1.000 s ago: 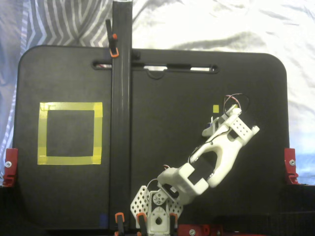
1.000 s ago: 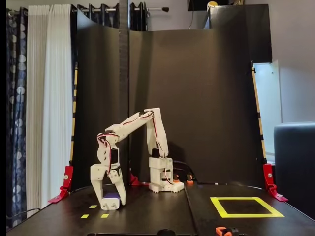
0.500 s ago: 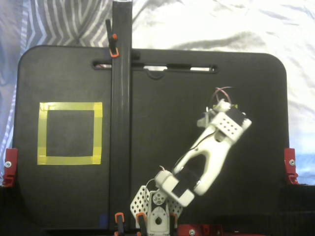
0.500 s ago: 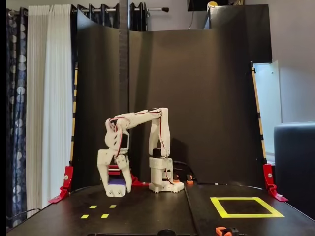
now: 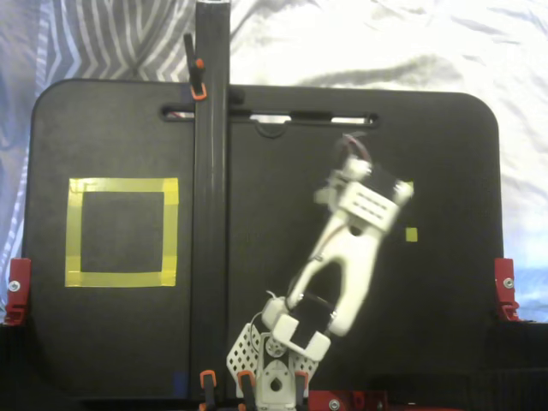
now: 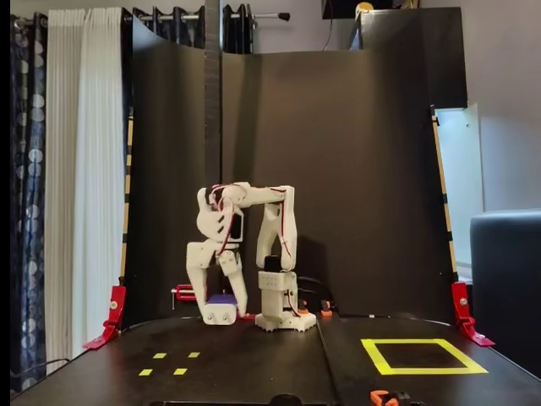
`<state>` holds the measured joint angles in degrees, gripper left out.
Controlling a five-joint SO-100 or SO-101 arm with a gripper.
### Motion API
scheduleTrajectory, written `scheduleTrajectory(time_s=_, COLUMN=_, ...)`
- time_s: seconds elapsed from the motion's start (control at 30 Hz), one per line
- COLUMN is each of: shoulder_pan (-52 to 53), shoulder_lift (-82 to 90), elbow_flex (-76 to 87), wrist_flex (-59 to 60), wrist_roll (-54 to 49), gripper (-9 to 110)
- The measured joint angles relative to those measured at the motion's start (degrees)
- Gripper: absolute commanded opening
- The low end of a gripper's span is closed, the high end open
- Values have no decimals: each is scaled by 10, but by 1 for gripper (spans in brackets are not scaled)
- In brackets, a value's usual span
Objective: Grasp a block and put it in the designated area.
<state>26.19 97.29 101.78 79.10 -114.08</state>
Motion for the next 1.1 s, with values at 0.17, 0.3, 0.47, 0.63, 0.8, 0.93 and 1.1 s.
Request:
scheduleTrajectory(time_s=0.17, shoulder_pan=-63, shoulder_lift=4, elbow_flex=0, wrist_flex=-4, wrist_roll=72, gripper=20)
scheduleTrajectory(time_s=0.3, shoulder_pan=-117, shoulder_lift=5, elbow_flex=0, wrist_flex=-7, wrist_roll=134, gripper=20)
scheduleTrajectory(time_s=0.47, shoulder_pan=-192, shoulder_lift=5, elbow_flex=0, wrist_flex=-7, wrist_roll=217, gripper=20)
scheduleTrajectory(time_s=0.63, shoulder_pan=-273, shoulder_lift=5, elbow_flex=0, wrist_flex=-7, wrist_roll=294, gripper=20)
scheduleTrajectory(time_s=0.8, shoulder_pan=-353, shoulder_lift=5, elbow_flex=0, wrist_flex=-12, wrist_roll=368, gripper=20)
scheduleTrajectory(time_s=0.93, shoulder_pan=-410, shoulder_lift=3, elbow_flex=0, wrist_flex=-19, wrist_roll=430, gripper=20)
scheduleTrajectory(time_s=1.1, shoulder_pan=-493, shoulder_lift=-18, elbow_flex=0, wrist_flex=-25, wrist_roll=500, gripper=20)
